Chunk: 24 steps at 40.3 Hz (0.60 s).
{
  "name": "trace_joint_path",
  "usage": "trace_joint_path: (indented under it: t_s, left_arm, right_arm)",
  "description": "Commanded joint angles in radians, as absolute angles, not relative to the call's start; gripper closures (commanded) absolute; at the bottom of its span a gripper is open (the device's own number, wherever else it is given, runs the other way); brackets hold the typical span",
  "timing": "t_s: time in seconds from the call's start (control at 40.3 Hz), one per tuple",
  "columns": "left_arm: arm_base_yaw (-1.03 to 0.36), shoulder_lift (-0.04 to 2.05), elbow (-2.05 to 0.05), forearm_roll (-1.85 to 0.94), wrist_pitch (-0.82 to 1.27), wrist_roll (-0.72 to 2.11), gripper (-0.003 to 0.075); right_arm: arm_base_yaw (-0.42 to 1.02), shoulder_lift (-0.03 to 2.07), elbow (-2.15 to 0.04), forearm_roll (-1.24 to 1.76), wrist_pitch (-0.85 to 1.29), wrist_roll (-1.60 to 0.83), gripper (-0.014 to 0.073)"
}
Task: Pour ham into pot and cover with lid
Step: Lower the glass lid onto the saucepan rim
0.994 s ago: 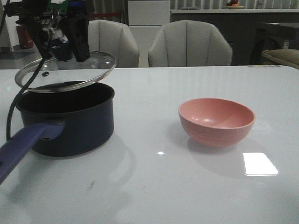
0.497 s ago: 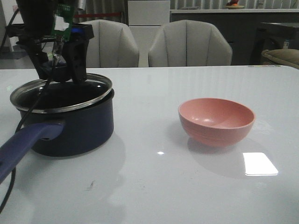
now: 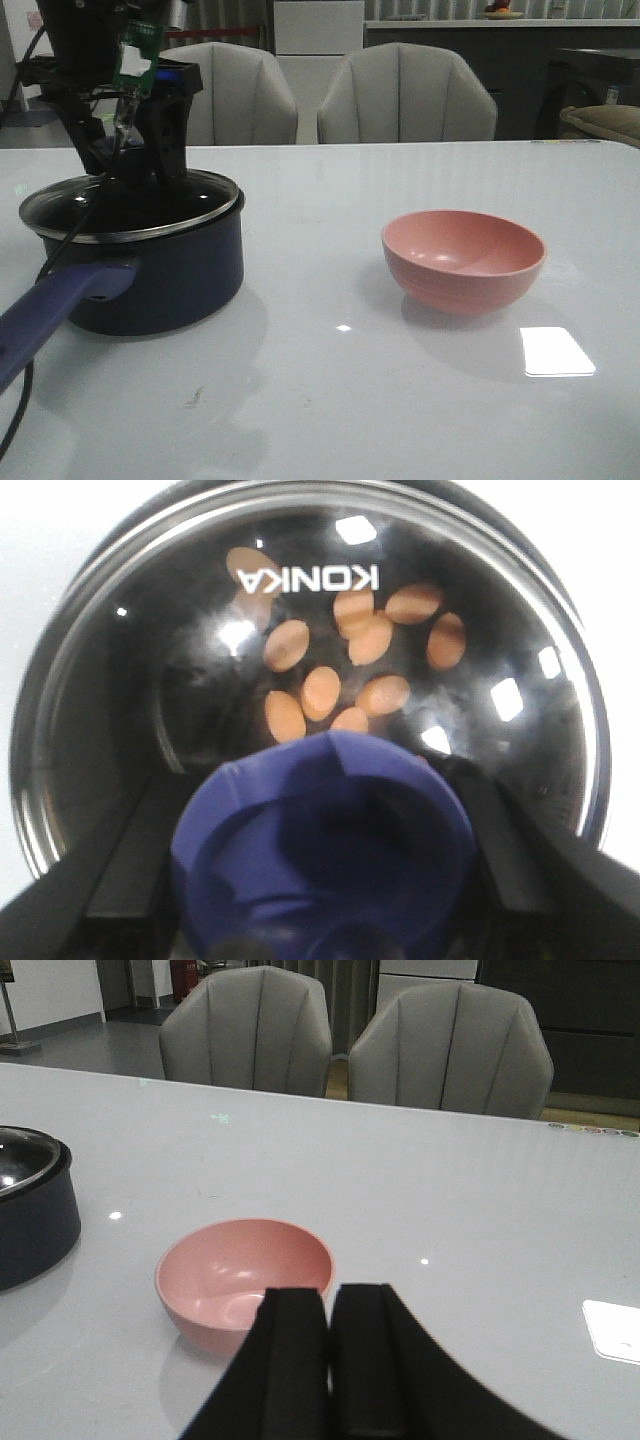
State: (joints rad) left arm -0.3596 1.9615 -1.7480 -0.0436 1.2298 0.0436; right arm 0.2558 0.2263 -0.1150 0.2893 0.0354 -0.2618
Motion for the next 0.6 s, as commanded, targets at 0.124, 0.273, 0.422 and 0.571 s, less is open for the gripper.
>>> trace_joint_path:
  t_s: [0.124,0.273,0.422,0.571]
  left_arm:
    - [-0.368,1.913,-1.778,-0.040,1.158,0.042,0.0323]
    - [-0.368,1.913,-1.778,-0.056,1.172,0.042,0.0323]
    - [-0.368,1.913,-1.778,-0.056,1.218,0.042,0.0323]
    - [-0.368,1.913,-1.778,-0.055,1.240,0.042,0.0323]
  right_arm:
    - [0.258,0.233,-0.143,0.286,-0.041,-0.263,0.0435]
    - [0.258,0.233,-0.143,0.286,-0.041,-0.263,0.0435]
    - [0.258,0.233,-0.143,0.286,-0.041,-0.263,0.0435]
    - [0.258,0.233,-0.143,0.286,-0.041,-0.263,0.0435]
